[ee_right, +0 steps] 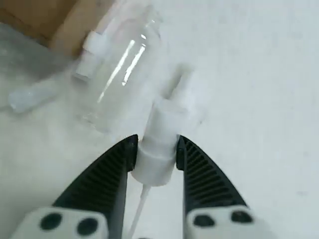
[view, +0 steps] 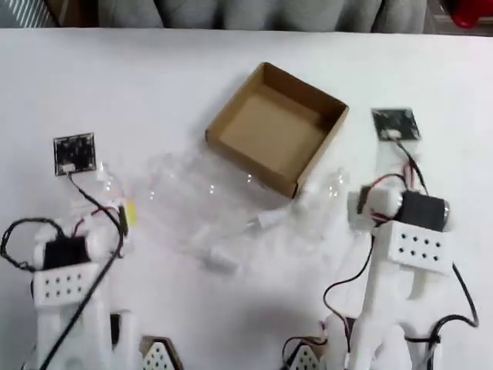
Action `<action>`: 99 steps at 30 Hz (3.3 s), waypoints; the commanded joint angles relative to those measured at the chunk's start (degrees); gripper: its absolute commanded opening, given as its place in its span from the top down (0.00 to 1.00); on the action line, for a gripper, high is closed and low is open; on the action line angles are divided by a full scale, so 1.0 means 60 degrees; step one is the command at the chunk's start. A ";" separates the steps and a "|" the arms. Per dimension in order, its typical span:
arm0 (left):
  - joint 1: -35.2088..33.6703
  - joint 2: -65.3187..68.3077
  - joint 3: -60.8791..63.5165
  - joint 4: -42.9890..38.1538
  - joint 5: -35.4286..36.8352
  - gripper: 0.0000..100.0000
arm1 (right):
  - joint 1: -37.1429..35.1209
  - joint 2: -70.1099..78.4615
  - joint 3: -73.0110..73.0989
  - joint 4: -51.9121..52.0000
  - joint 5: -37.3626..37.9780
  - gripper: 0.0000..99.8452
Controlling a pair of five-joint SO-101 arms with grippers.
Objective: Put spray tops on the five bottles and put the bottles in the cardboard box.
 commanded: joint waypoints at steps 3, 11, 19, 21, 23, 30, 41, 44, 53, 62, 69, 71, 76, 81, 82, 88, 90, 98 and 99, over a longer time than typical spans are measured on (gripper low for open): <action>-0.0799 0.2601 -0.1172 -0.0484 -0.0117 0.97 | 0.1048 -0.0242 0.1333 -0.0740 0.0542 0.98; -0.1018 0.6234 -0.3663 0.0952 -0.2227 0.93 | 0.1399 -0.0198 0.2960 -0.1971 0.0542 0.98; -0.1062 0.6791 -0.4586 0.1348 -0.2740 0.90 | 0.1473 -0.0168 0.4454 -0.3656 0.0645 0.98; -0.1062 0.6791 -0.4689 0.1421 -0.3077 0.90 | 0.1414 -0.0168 0.4791 -0.4081 0.0659 0.98; -0.1062 0.6791 -0.4747 0.1436 -0.3516 0.90 | 0.1414 -0.0198 0.5070 -0.4359 0.0952 0.98; -0.1194 0.6864 -0.4615 0.1553 -0.4015 0.76 | 0.1399 -0.0154 0.5289 -0.4696 0.1289 0.98; -0.1297 0.6806 -0.4249 0.1626 -0.4615 0.70 | 0.1062 -0.0139 0.5597 -0.4945 0.1729 0.98; -0.1311 0.6791 -0.4264 0.1626 -0.4938 0.70 | 0.1033 -0.0139 0.5641 -0.5092 0.1773 0.98; -0.1223 0.6879 -0.5451 0.2095 -0.5612 0.70 | 0.1018 -0.0139 0.5685 -0.5209 0.1788 0.98; 0.0081 0.6908 -0.5700 0.2139 -0.3516 0.70 | 0.1018 -0.0139 0.5744 -0.5209 0.1729 0.98; -0.0271 0.6908 -0.5465 0.2022 -0.2872 0.70 | 0.1018 -0.0139 0.5758 -0.5209 0.1714 0.98; -0.0447 0.7026 -0.5392 0.1875 -0.3092 0.70 | 0.1018 -0.0139 0.5758 -0.5209 0.1700 0.98; -0.0535 0.8022 -0.5407 0.1670 -0.3092 0.70 | 0.1033 -0.0139 0.5758 -0.5209 0.1700 0.98; -0.0535 0.8403 -0.5407 0.1421 -0.3077 0.71 | 0.1033 -0.0139 0.5773 -0.5223 0.1700 0.98; -0.0535 0.8447 -0.5407 0.1304 -0.3004 0.71 | 0.1033 -0.0139 0.5773 -0.5223 0.1700 0.98; -0.0476 0.8505 -0.5407 0.0938 -0.2696 0.71 | 0.1033 -0.0139 0.5773 -0.5223 0.1700 0.98; -0.0476 0.8520 -0.5407 0.0938 -0.2696 0.71 | 0.1033 -0.0139 0.5773 -0.5223 0.1700 0.98; -0.0491 0.8520 -0.5407 0.0659 -0.2696 0.70 | 0.1033 -0.0139 0.5773 -0.5223 0.1700 0.98; -0.0491 0.8520 -0.5407 0.0645 -0.2696 0.70 | 0.1033 -0.0139 0.5773 -0.5223 0.1700 0.98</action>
